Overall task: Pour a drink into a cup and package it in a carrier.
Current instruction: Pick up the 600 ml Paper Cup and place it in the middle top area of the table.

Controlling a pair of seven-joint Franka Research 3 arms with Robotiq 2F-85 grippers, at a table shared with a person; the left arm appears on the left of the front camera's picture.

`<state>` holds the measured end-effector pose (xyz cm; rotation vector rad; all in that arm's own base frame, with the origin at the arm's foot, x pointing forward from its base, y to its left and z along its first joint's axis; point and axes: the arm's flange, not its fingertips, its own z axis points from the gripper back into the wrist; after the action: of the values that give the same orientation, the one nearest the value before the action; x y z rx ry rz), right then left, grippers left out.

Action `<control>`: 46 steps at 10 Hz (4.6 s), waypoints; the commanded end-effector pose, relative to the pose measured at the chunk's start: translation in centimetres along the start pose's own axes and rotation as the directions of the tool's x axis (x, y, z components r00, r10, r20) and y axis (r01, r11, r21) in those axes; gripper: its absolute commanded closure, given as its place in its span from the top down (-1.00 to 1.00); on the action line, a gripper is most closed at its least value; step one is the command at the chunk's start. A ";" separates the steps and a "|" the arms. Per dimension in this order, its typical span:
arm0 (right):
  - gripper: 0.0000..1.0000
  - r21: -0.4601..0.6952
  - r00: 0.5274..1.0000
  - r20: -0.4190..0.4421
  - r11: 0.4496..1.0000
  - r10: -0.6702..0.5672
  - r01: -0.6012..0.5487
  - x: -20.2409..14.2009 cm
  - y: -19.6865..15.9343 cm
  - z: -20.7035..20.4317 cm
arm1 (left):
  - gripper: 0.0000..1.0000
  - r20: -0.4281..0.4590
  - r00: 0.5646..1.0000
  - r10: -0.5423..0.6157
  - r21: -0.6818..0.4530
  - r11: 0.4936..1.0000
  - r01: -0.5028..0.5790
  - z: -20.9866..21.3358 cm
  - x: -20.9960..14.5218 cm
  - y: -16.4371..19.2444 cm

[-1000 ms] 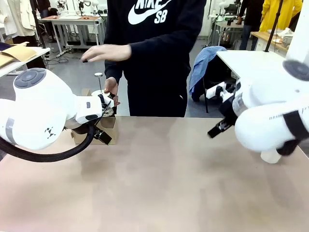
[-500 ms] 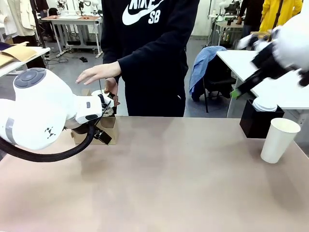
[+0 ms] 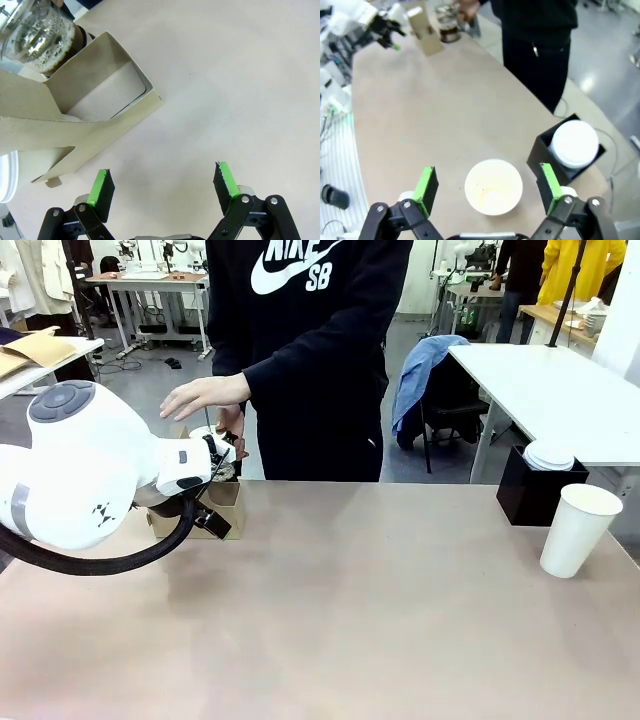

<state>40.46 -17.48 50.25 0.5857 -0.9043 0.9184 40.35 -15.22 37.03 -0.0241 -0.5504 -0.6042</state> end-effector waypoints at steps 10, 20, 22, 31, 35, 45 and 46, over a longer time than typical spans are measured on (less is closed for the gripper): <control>1.00 0.036 0.943 0.328 0.997 0.057 -0.072 -11.1 -3.1 1.1 | 1.00 0.000 1.000 0.000 -0.001 1.000 0.000 0.0 0.0 0.0; 1.00 -0.021 0.873 0.487 0.999 -0.012 0.025 -23.6 -0.7 -9.7 | 1.00 0.000 1.000 0.000 -0.001 1.000 0.000 0.0 0.0 0.0; 1.00 0.037 0.874 0.485 0.999 -0.038 0.022 -23.2 -0.6 -9.1 | 1.00 0.000 1.000 0.000 -0.001 1.000 0.000 0.0 0.0 0.0; 1.00 0.052 0.869 0.491 0.997 -0.069 0.050 -23.2 -0.9 -13.8 | 1.00 0.000 1.000 0.000 -0.001 1.000 0.000 0.0 0.0 0.0; 1.00 -0.004 0.852 0.519 0.996 -0.078 0.093 -23.2 -2.2 -15.2 | 1.00 0.000 1.000 0.000 -0.001 1.000 0.000 0.0 0.0 0.0; 0.60 0.047 0.839 0.537 0.996 -0.091 0.077 -22.2 -2.6 -18.1 | 1.00 0.000 1.000 0.000 -0.001 1.000 0.000 0.0 0.0 0.0; 0.60 0.047 0.839 0.537 0.996 -0.091 0.077 -22.2 -2.6 -18.1 | 1.00 0.000 1.000 0.000 -0.001 1.000 0.000 0.0 0.0 0.0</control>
<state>43.25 -14.63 21.80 0.9354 -1.3534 0.6757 40.36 -15.21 37.02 -0.0234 -0.5503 -0.6042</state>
